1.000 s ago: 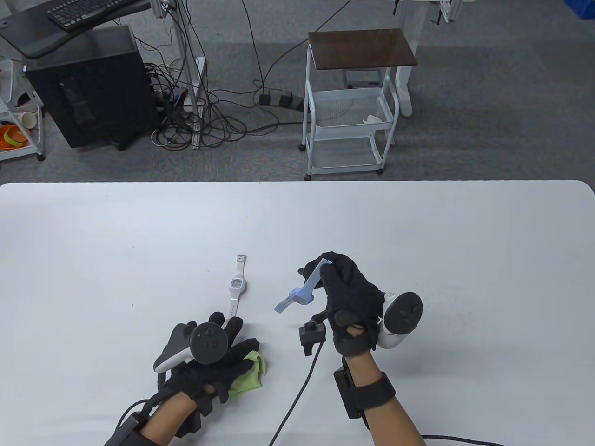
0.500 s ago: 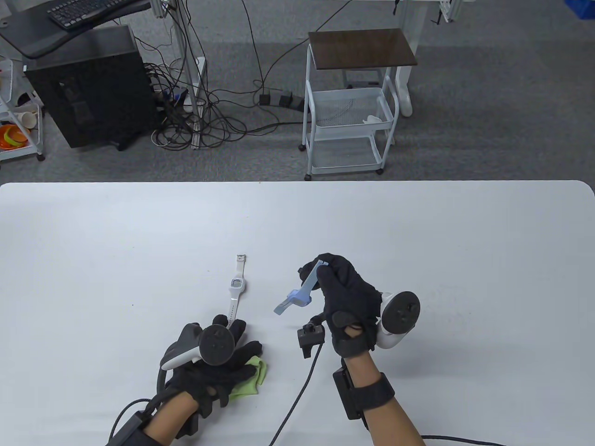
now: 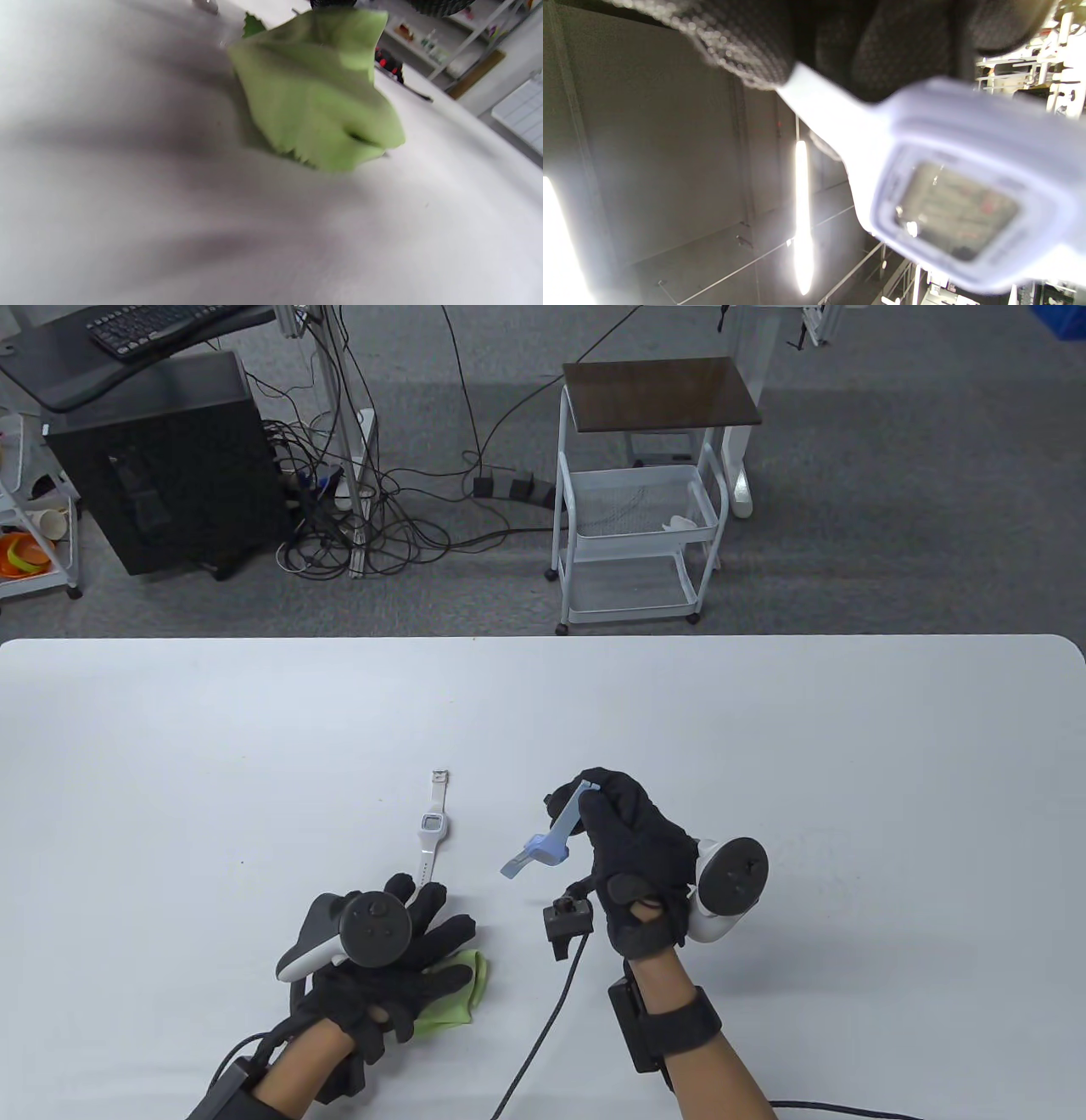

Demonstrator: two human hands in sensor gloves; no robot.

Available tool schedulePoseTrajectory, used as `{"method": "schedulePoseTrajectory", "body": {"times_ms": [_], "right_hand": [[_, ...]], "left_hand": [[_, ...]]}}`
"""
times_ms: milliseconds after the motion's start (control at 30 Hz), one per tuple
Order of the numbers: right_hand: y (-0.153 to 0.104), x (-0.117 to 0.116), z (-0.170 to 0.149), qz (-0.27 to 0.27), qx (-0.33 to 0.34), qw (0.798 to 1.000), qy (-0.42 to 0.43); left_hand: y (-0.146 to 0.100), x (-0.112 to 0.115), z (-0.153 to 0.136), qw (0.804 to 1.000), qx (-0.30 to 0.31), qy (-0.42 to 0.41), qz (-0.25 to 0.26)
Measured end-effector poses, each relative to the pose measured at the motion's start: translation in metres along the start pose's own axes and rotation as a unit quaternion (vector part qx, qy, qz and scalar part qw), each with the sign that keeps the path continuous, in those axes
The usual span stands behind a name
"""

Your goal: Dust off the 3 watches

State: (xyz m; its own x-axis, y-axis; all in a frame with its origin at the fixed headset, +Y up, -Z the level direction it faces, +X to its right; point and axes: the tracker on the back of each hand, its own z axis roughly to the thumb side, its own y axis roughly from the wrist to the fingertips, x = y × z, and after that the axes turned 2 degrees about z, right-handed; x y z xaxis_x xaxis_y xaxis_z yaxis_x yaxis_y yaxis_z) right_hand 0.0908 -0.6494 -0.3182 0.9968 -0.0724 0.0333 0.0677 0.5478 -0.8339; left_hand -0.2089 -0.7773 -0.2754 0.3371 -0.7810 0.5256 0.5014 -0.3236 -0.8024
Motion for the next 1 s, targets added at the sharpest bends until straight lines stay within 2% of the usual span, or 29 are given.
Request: {"method": "schedulePoseTrajectory", "body": {"times_ms": [167,367,567,800,1000], "right_hand": [[0.0,-0.003,0.0,0.013,-0.002,1.0,0.005],[-0.002,-0.01,0.0,0.032,-0.005,0.999,0.011],[-0.006,-0.023,0.005,0.062,-0.004,0.998,0.033],[-0.012,-0.044,0.009,0.125,-0.008,0.99,0.066],[-0.015,-0.052,0.01,0.136,-0.006,0.988,0.071]], "left_hand": [[-0.008,-0.01,-0.001,0.995,0.026,-0.06,0.077],[-0.016,-0.017,-0.003,0.983,0.037,-0.11,0.139],[-0.019,-0.019,-0.001,0.976,0.054,-0.143,0.155],[-0.022,-0.021,0.0,0.959,0.093,-0.203,0.175],[-0.021,-0.02,0.002,0.961,0.105,-0.196,0.164]]}}
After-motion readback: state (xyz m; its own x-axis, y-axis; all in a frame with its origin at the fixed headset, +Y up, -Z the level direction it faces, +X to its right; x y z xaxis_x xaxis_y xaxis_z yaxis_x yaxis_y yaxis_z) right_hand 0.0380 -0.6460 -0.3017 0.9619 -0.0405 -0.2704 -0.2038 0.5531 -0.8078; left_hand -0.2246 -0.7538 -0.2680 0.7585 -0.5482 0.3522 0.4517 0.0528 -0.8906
